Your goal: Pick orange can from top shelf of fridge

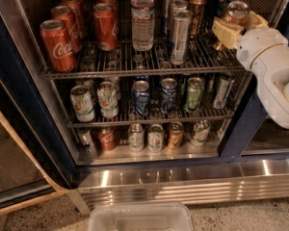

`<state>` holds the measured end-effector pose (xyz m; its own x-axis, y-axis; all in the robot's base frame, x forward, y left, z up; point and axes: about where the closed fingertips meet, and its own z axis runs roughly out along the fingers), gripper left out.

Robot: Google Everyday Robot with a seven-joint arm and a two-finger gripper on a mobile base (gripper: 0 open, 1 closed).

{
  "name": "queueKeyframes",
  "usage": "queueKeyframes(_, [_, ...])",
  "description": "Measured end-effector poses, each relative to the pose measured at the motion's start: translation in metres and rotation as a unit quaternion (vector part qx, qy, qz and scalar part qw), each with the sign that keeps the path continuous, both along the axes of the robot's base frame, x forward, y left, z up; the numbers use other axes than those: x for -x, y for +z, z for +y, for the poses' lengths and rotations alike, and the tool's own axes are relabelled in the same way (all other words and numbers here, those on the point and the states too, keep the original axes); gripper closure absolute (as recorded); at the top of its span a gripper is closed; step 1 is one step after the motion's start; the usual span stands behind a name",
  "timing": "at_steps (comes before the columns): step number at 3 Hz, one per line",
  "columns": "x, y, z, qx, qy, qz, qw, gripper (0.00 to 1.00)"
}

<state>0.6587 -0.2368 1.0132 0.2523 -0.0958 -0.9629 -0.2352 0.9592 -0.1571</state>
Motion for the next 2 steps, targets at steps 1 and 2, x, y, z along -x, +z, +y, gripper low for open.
queueKeyframes(1, [0.025,0.016,0.015,-0.008,0.029,-0.01,0.9995,1.0])
queueKeyframes(2, [0.048,0.024,0.029,-0.015,0.064,-0.012,0.9978,1.0])
